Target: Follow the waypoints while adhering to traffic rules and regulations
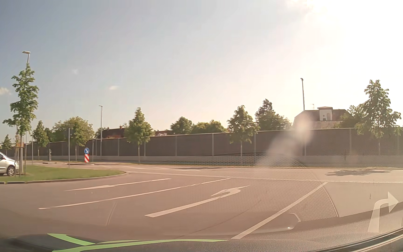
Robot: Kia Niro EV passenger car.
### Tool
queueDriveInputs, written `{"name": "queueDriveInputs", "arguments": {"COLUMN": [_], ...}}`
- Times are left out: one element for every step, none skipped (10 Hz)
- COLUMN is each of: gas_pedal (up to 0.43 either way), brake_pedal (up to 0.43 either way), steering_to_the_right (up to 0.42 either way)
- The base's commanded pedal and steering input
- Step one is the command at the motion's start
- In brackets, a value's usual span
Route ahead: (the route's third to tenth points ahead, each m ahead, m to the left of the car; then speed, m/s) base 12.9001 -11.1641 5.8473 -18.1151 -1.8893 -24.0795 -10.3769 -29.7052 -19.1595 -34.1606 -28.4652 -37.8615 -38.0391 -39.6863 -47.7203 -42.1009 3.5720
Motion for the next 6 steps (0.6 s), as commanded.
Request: {"name": "queueDriveInputs", "arguments": {"gas_pedal": [0.008,0.0,0.0,0.0,0.0,0.0], "brake_pedal": [0.0,0.0,0.0,0.0,0.0,0.0], "steering_to_the_right": [0.524,0.521,0.516,0.511,0.503,0.493]}}
